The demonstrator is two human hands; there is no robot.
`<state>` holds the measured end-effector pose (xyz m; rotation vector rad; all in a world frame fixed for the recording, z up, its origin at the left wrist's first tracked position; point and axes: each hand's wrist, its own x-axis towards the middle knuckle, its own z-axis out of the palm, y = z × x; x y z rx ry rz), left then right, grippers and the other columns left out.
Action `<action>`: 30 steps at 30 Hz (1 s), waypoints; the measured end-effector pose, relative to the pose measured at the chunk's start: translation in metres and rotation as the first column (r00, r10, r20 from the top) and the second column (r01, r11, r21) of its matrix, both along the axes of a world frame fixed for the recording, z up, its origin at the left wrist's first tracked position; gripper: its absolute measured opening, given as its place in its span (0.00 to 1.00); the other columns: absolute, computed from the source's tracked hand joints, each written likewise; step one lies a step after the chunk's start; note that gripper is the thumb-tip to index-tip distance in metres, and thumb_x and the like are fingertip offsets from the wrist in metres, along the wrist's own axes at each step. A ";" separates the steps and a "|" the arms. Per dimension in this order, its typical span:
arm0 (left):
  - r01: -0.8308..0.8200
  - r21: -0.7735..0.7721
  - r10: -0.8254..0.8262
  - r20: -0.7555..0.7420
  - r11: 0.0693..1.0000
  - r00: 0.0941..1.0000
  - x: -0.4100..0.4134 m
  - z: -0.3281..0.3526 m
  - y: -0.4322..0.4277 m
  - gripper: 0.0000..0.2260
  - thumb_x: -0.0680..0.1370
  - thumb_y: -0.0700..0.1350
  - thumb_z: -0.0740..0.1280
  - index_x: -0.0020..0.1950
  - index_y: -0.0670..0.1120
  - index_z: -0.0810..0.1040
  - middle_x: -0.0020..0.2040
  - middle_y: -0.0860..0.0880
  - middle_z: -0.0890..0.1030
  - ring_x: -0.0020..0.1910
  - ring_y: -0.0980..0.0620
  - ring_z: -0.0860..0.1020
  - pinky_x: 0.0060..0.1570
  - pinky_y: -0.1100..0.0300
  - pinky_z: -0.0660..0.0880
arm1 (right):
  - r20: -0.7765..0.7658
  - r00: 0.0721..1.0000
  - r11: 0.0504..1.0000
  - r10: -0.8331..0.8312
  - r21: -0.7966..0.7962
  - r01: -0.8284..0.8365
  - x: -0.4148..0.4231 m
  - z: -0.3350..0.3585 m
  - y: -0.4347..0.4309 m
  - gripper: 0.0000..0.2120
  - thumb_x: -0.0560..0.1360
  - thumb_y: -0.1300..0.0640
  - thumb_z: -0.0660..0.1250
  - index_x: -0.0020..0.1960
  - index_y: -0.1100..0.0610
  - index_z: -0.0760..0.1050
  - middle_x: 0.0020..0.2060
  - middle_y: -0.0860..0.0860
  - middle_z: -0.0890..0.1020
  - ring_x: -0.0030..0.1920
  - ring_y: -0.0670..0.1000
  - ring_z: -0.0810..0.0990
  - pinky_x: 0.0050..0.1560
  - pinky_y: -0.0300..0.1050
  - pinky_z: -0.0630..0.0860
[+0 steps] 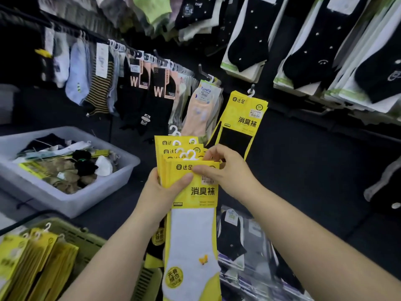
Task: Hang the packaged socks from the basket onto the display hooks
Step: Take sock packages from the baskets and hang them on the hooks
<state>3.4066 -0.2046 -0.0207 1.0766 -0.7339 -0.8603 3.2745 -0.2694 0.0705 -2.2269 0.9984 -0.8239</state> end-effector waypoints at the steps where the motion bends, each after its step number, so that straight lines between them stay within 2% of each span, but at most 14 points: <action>1: -0.001 0.004 0.001 0.006 1.000 1.000 0.000 0.000 0.000 0.36 0.52 0.64 0.76 0.57 0.54 0.74 0.48 0.55 0.85 0.44 0.54 0.84 0.42 0.54 0.81 | 0.012 1.000 0.999 0.024 0.041 -0.024 -0.003 0.001 -0.001 0.10 0.68 0.52 0.76 0.44 0.49 0.76 0.48 0.51 0.75 0.46 0.51 0.77 0.47 0.48 0.79; 3: 0.003 0.005 -0.003 0.014 1.000 1.000 0.002 -0.001 -0.001 0.36 0.51 0.64 0.76 0.57 0.55 0.74 0.48 0.55 0.85 0.45 0.54 0.84 0.42 0.54 0.81 | 0.047 0.998 0.992 0.049 0.118 -0.054 -0.009 0.001 -0.003 0.09 0.69 0.56 0.75 0.43 0.45 0.79 0.51 0.52 0.78 0.50 0.54 0.81 0.50 0.50 0.81; 6: 0.049 -0.019 -0.049 0.010 0.999 0.999 0.004 -0.002 -0.002 0.34 0.53 0.61 0.76 0.56 0.56 0.73 0.48 0.56 0.85 0.45 0.55 0.84 0.39 0.59 0.80 | 0.133 0.990 0.976 0.041 0.209 -0.068 -0.015 0.000 -0.009 0.11 0.71 0.61 0.73 0.44 0.45 0.80 0.53 0.52 0.80 0.50 0.52 0.82 0.48 0.44 0.81; 9: 0.058 -0.043 -0.058 -0.001 0.997 0.998 0.002 -0.005 -0.005 0.33 0.55 0.61 0.76 0.58 0.54 0.74 0.50 0.55 0.85 0.47 0.55 0.84 0.43 0.57 0.79 | 0.246 0.969 0.966 -0.003 0.251 -0.061 -0.021 0.007 -0.019 0.11 0.73 0.65 0.70 0.48 0.50 0.81 0.48 0.49 0.83 0.42 0.43 0.82 0.39 0.36 0.79; 11: 0.016 -0.049 -0.017 -0.006 0.999 1.000 0.003 -0.007 -0.007 0.32 0.56 0.61 0.75 0.58 0.53 0.75 0.50 0.54 0.85 0.48 0.54 0.84 0.46 0.54 0.79 | 0.372 0.923 0.972 -0.094 0.234 0.005 -0.027 0.018 -0.025 0.09 0.75 0.63 0.68 0.47 0.50 0.81 0.44 0.47 0.83 0.37 0.39 0.81 0.34 0.33 0.76; 13: -0.041 -0.048 0.040 -0.010 0.998 0.999 0.007 -0.009 -0.010 0.30 0.57 0.60 0.75 0.57 0.54 0.75 0.50 0.54 0.85 0.48 0.54 0.84 0.47 0.53 0.79 | 0.479 0.855 0.971 -0.197 0.213 0.105 -0.032 0.034 -0.035 0.06 0.76 0.60 0.67 0.45 0.50 0.81 0.45 0.47 0.84 0.42 0.43 0.83 0.38 0.37 0.79; 15: -0.092 -0.039 0.092 -0.002 0.995 0.996 0.012 -0.011 -0.010 0.26 0.59 0.59 0.74 0.56 0.56 0.75 0.50 0.55 0.85 0.48 0.54 0.83 0.47 0.53 0.79 | 0.536 0.801 0.963 -0.266 0.176 0.203 -0.033 0.054 -0.048 0.05 0.76 0.58 0.67 0.44 0.50 0.80 0.47 0.49 0.84 0.48 0.49 0.83 0.46 0.45 0.81; 17: -0.134 -0.027 0.135 0.024 0.991 0.991 0.016 -0.013 -0.010 0.21 0.62 0.57 0.74 0.53 0.59 0.74 0.47 0.57 0.84 0.45 0.58 0.83 0.43 0.57 0.78 | 0.546 0.782 0.951 -0.301 0.110 0.288 -0.028 0.073 -0.063 0.05 0.76 0.57 0.67 0.43 0.51 0.80 0.46 0.51 0.84 0.46 0.50 0.82 0.49 0.46 0.81; 20: -0.184 -0.010 0.184 0.071 0.983 0.980 0.021 -0.016 -0.009 0.14 0.67 0.53 0.75 0.48 0.61 0.73 0.41 0.62 0.84 0.40 0.63 0.82 0.36 0.64 0.75 | 0.545 0.774 0.924 -0.321 0.003 0.381 -0.012 0.096 -0.085 0.05 0.76 0.57 0.66 0.44 0.54 0.81 0.35 0.46 0.80 0.33 0.42 0.77 0.35 0.35 0.76; 21: -0.195 -0.006 0.195 0.087 0.981 0.977 0.022 -0.017 -0.008 0.14 0.68 0.52 0.74 0.47 0.61 0.73 0.40 0.64 0.83 0.39 0.64 0.81 0.36 0.64 0.74 | 0.535 0.773 0.911 -0.340 -0.015 0.412 -0.006 0.100 -0.092 0.05 0.76 0.57 0.67 0.44 0.55 0.81 0.34 0.45 0.79 0.32 0.41 0.76 0.34 0.36 0.75; 24: -0.198 0.002 0.197 0.106 0.980 0.975 0.025 -0.017 -0.006 0.13 0.69 0.52 0.74 0.48 0.61 0.72 0.40 0.65 0.83 0.38 0.66 0.81 0.35 0.65 0.74 | 0.492 0.772 0.889 -0.403 0.009 0.458 0.005 0.101 -0.111 0.06 0.75 0.58 0.67 0.44 0.57 0.81 0.35 0.47 0.79 0.38 0.49 0.76 0.43 0.47 0.77; 26: -0.185 0.007 0.183 0.101 0.983 0.978 0.025 -0.017 -0.006 0.13 0.69 0.53 0.74 0.48 0.61 0.72 0.40 0.66 0.83 0.38 0.65 0.82 0.34 0.65 0.74 | 0.460 0.773 0.876 -0.436 0.020 0.482 0.006 0.099 -0.118 0.06 0.75 0.58 0.67 0.44 0.58 0.82 0.35 0.47 0.78 0.38 0.50 0.75 0.44 0.49 0.77; 30: -0.141 0.000 0.141 0.074 0.990 0.987 0.022 -0.016 -0.005 0.17 0.63 0.56 0.74 0.48 0.61 0.72 0.40 0.64 0.83 0.39 0.64 0.82 0.34 0.65 0.75 | 0.481 0.749 0.871 -0.456 0.070 0.486 0.003 0.095 -0.120 0.04 0.74 0.58 0.70 0.43 0.54 0.83 0.36 0.48 0.81 0.37 0.49 0.78 0.47 0.51 0.80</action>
